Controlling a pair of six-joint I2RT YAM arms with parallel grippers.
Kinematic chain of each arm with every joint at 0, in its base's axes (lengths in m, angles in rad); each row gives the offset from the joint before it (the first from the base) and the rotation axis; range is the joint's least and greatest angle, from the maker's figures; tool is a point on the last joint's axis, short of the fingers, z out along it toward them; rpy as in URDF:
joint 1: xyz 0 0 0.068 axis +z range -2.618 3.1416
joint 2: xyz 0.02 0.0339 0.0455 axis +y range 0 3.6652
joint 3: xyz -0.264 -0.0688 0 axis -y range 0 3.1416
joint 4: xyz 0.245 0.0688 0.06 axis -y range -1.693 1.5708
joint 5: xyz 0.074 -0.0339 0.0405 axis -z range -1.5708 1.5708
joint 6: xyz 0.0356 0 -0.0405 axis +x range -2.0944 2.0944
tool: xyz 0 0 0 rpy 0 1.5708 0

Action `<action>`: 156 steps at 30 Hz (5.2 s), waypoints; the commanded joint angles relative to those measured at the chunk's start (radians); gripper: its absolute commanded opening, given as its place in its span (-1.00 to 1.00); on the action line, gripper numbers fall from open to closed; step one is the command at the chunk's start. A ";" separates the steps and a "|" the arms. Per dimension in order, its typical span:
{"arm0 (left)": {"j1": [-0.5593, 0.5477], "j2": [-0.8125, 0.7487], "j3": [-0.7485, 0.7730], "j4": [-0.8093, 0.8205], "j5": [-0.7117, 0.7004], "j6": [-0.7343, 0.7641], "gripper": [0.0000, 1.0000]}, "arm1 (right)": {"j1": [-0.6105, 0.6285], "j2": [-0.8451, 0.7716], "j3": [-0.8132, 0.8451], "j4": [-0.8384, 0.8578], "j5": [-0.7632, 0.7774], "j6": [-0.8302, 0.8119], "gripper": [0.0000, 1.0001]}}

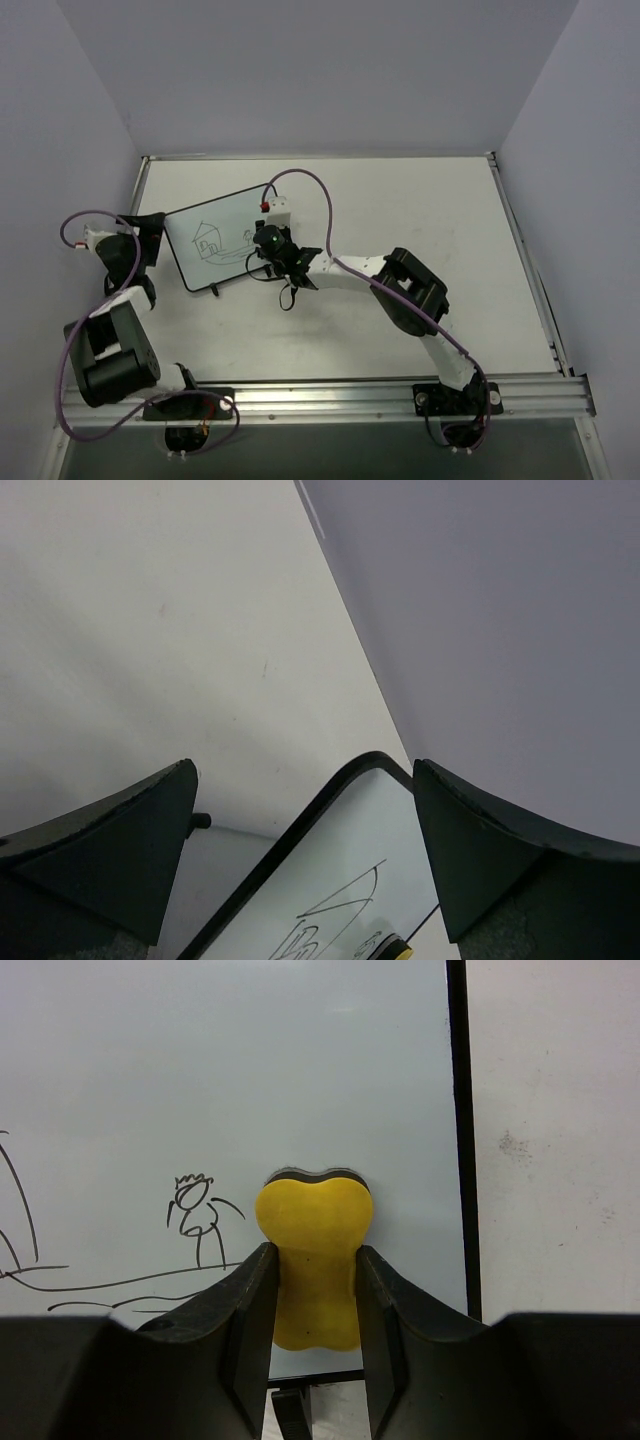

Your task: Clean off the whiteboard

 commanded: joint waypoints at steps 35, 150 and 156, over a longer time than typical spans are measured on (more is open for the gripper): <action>0.028 0.265 -0.081 0.677 0.408 -0.036 -0.81 | 0.031 0.039 0.007 -0.088 0.026 -0.030 -0.92; -0.107 -0.529 -0.223 -0.203 0.064 0.340 -0.92 | -0.161 0.042 -0.043 0.153 -0.298 0.070 -1.00; -0.118 -0.546 -0.248 -0.193 0.061 0.343 -0.95 | -0.118 0.056 -0.026 0.162 -0.307 0.064 -1.00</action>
